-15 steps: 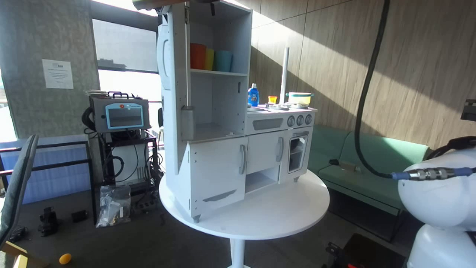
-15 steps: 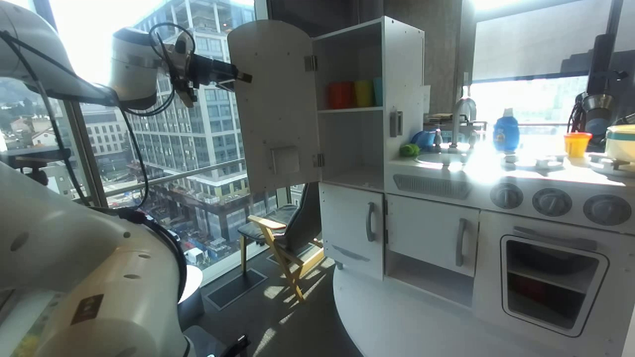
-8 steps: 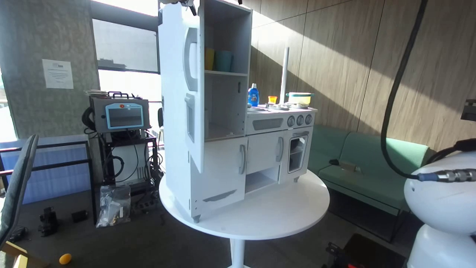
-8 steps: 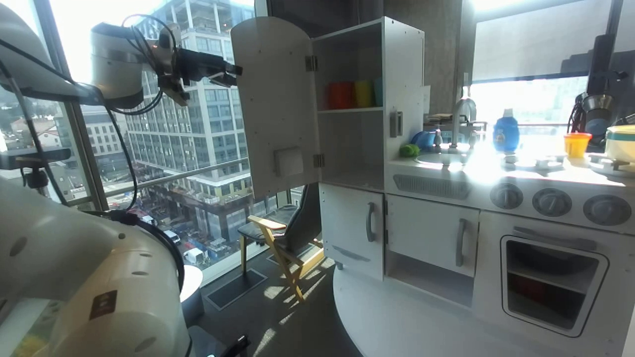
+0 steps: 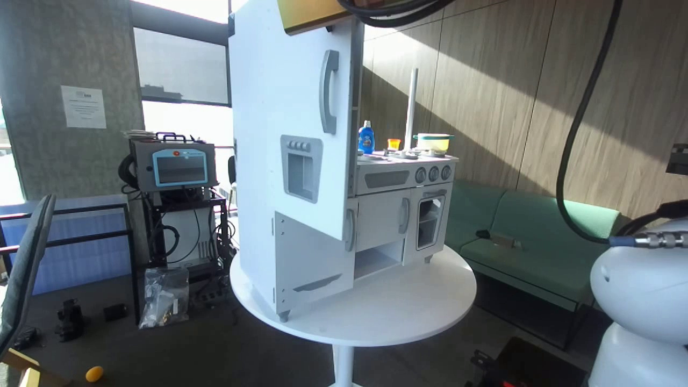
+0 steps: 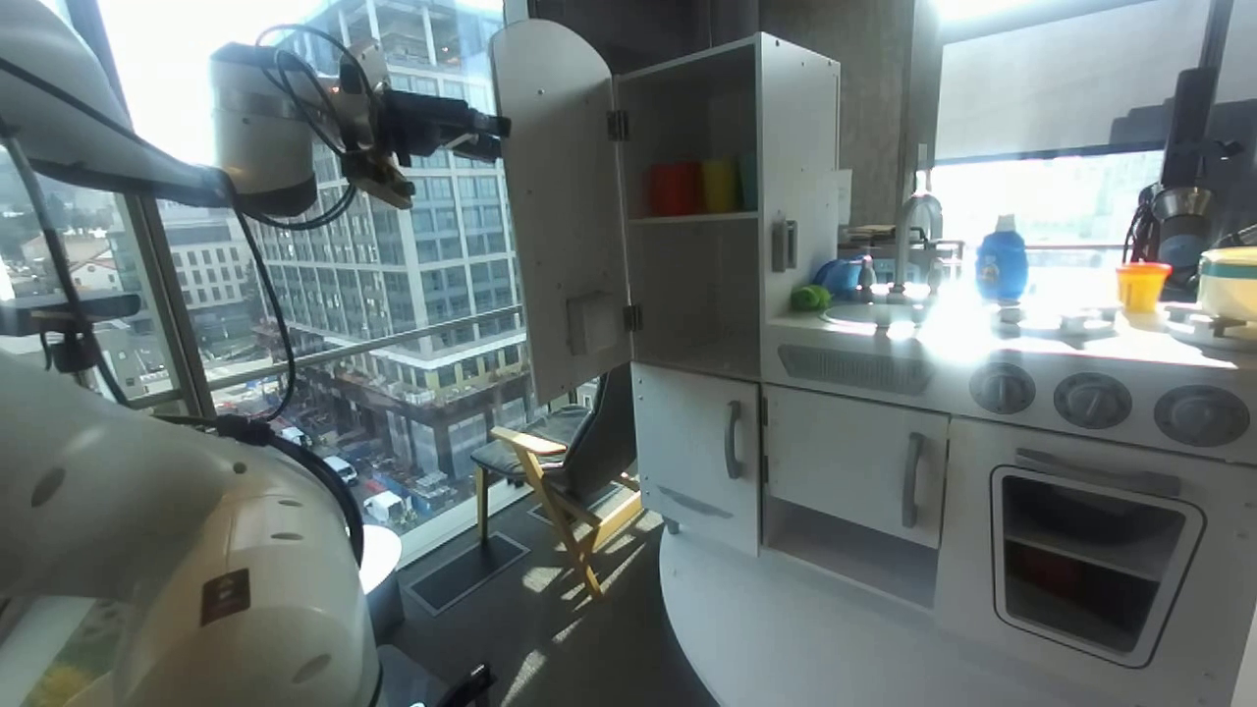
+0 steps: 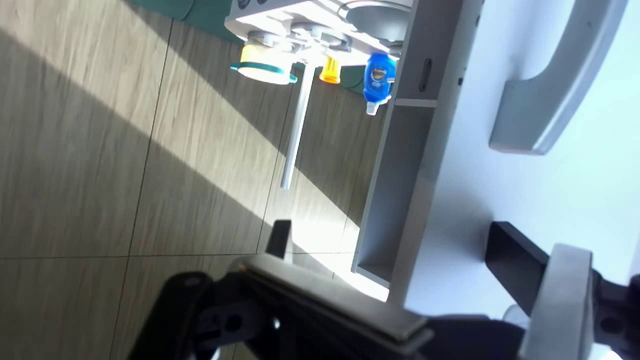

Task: Close all the cabinet doors

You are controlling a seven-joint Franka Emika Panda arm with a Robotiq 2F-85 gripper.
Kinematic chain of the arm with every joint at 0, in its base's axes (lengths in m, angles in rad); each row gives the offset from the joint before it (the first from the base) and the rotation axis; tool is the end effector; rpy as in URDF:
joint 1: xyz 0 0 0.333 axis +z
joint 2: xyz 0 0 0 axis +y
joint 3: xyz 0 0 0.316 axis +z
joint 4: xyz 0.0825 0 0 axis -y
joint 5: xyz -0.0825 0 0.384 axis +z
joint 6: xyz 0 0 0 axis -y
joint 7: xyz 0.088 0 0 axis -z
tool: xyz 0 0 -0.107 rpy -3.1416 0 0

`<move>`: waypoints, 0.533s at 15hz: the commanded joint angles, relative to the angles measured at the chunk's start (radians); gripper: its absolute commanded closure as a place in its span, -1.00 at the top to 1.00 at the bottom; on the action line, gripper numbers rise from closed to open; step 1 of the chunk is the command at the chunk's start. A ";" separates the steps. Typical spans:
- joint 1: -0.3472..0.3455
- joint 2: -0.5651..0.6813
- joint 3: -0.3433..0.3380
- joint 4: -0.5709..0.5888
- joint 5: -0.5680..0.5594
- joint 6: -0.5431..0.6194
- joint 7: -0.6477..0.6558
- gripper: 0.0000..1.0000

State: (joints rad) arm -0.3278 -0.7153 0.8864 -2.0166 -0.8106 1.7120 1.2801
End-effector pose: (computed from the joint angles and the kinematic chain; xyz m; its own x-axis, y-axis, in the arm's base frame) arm 0.3185 0.2793 0.6793 0.2903 -0.0557 0.9553 -0.7803 -0.5916 0.2026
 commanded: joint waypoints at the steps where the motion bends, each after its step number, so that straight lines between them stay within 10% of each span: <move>1: 0.073 0.053 -0.065 -0.026 -0.097 -0.044 0.083 1.00; 8: 0.190 0.184 -0.204 -0.031 -0.259 -0.100 0.186 1.00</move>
State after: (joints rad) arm -0.2173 -0.6024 0.7606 -2.0571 -0.9790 1.6325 1.4042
